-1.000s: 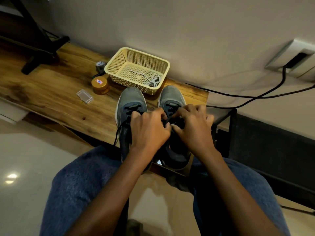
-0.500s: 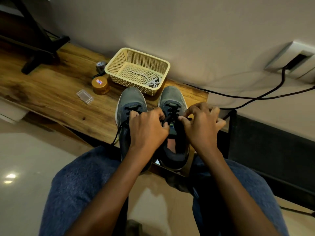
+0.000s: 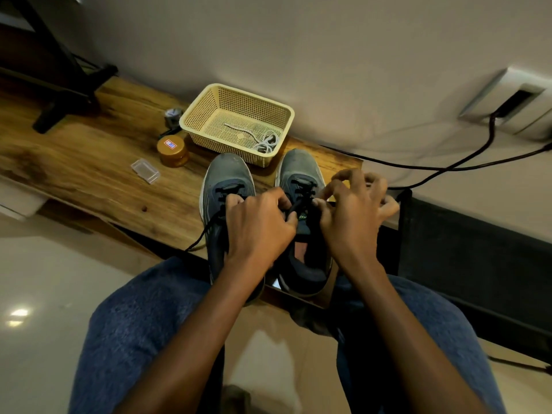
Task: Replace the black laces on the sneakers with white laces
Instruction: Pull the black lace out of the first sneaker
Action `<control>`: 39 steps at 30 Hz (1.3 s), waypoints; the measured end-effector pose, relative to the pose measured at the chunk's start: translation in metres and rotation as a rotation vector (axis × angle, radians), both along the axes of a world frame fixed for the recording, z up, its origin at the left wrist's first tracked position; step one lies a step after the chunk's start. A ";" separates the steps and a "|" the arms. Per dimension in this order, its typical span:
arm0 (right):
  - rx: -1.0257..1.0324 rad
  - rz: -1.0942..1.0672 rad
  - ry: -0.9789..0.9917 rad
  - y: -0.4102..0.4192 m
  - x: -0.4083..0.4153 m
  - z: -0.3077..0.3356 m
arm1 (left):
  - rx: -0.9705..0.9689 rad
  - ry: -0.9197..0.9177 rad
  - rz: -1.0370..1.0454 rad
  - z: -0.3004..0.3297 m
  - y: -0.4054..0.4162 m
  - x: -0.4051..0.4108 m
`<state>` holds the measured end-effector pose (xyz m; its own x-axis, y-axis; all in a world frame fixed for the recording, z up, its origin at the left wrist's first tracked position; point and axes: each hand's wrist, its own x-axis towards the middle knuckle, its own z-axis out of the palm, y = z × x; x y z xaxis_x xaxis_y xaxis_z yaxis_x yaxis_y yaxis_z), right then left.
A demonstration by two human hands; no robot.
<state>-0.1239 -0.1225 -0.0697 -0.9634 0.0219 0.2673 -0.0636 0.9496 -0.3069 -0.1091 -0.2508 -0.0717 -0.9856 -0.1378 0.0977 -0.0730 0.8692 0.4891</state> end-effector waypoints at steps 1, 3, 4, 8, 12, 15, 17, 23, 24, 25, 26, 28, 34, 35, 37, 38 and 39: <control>-0.019 -0.028 -0.004 0.001 0.000 0.000 | -0.002 -0.002 0.004 0.000 -0.001 0.000; 0.007 -0.034 -0.071 0.002 -0.001 -0.001 | -0.010 -0.002 0.013 -0.001 -0.003 -0.001; 0.021 -0.017 -0.111 0.002 -0.002 -0.001 | -0.016 0.003 0.017 -0.002 -0.003 -0.001; 0.046 0.125 -0.167 -0.002 0.000 -0.001 | -0.024 0.029 0.013 -0.004 -0.003 0.000; 0.103 0.179 -0.146 -0.005 0.002 -0.004 | -0.037 0.043 0.010 -0.004 -0.001 0.000; 0.081 0.141 -0.039 -0.003 0.000 -0.005 | -0.049 0.054 0.013 -0.004 0.000 0.000; 0.020 0.036 0.035 0.001 -0.002 -0.001 | -0.053 0.057 0.021 -0.004 0.001 0.001; -0.002 -0.027 -0.089 0.012 -0.008 0.001 | -0.049 0.068 0.043 -0.008 -0.003 0.001; -0.003 0.027 -0.106 0.009 -0.006 0.001 | -0.045 0.070 0.043 -0.008 -0.002 0.000; 0.007 0.082 -0.118 0.006 -0.005 0.001 | -0.045 0.071 0.040 -0.008 -0.002 0.001; 0.031 0.126 -0.129 0.003 -0.004 0.000 | -0.049 0.071 0.036 -0.007 -0.001 0.000; 0.091 0.174 -0.149 -0.001 -0.002 -0.002 | -0.055 0.075 0.029 -0.007 0.000 0.001; 0.113 0.156 -0.063 -0.002 -0.002 -0.006 | -0.051 0.079 0.029 -0.005 0.000 0.001; 0.096 0.119 -0.029 -0.001 -0.002 -0.006 | -0.048 0.082 0.028 -0.004 0.001 0.001; 0.048 0.015 0.022 0.001 -0.003 -0.004 | -0.047 0.087 0.026 -0.004 0.003 0.001; 0.027 -0.026 0.022 0.003 -0.003 -0.004 | -0.049 0.085 0.025 -0.004 0.003 0.001; 0.021 -0.043 0.005 0.004 -0.004 -0.003 | -0.053 0.081 0.026 -0.004 0.002 0.001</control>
<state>-0.1280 -0.1182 -0.0731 -0.9603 0.0579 0.2729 -0.0237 0.9577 -0.2867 -0.1080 -0.2488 -0.0761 -0.9704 -0.1555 0.1850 -0.0577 0.8925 0.4474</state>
